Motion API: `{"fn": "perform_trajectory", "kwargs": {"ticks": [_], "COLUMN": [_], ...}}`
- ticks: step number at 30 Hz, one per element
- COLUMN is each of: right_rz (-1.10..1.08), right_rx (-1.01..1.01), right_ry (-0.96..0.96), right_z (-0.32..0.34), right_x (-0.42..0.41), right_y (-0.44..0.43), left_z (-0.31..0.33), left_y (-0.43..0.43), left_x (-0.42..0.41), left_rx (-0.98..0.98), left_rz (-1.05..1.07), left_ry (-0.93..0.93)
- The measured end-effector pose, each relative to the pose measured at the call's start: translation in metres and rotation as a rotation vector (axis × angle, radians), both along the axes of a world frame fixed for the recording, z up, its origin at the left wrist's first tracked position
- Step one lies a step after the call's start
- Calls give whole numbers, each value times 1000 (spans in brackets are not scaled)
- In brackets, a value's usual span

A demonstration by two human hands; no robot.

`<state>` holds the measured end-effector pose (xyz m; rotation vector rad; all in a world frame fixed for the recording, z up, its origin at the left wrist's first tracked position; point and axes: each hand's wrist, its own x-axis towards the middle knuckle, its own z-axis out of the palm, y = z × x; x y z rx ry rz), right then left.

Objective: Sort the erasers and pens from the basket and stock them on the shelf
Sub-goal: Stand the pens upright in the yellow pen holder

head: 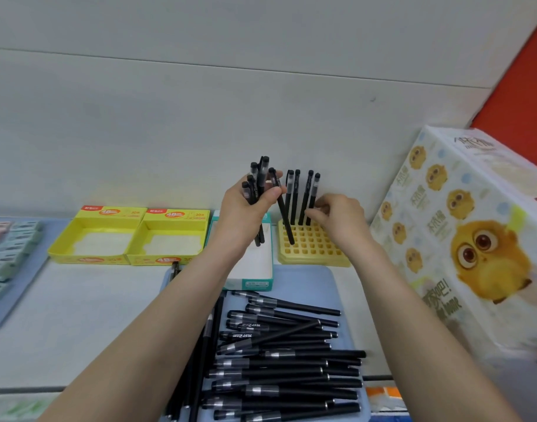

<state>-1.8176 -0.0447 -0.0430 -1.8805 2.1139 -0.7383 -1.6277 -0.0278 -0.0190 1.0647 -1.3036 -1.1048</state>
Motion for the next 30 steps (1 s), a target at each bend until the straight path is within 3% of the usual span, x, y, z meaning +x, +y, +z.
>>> {"fn": "perform_trajectory", "kwargs": {"ticks": [2, 4, 7, 13, 22, 26, 28, 30], "right_rz": [-2, 167, 338, -33, -20, -138, -86, 142], "right_rx": [-94, -62, -48, -271, -68, -118, -192, -140], "right_ry": [-79, -240, -217, -318, -97, 44, -29, -272], "right_z": [16, 32, 32, 7, -15, 3, 19, 35], "right_x": [3, 12, 21, -12, -10, -9, 0, 17], "right_y": [15, 32, 41, 21, 0, 15, 30, 45], "left_z": [3, 5, 7, 3, 1, -2, 1, 7], "left_y": [2, 4, 6, 11, 9, 7, 8, 12], "left_x": [-2, -6, -14, -8, 3, 4, 1, -6], "left_rx": [-25, -46, -52, -58, -42, -7, -31, -44], "left_rz": [-16, -45, -100, -29, 46, -21, -62, -113], "left_ry": [-23, -23, -11, -59, -6, 28, -9, 10]}}
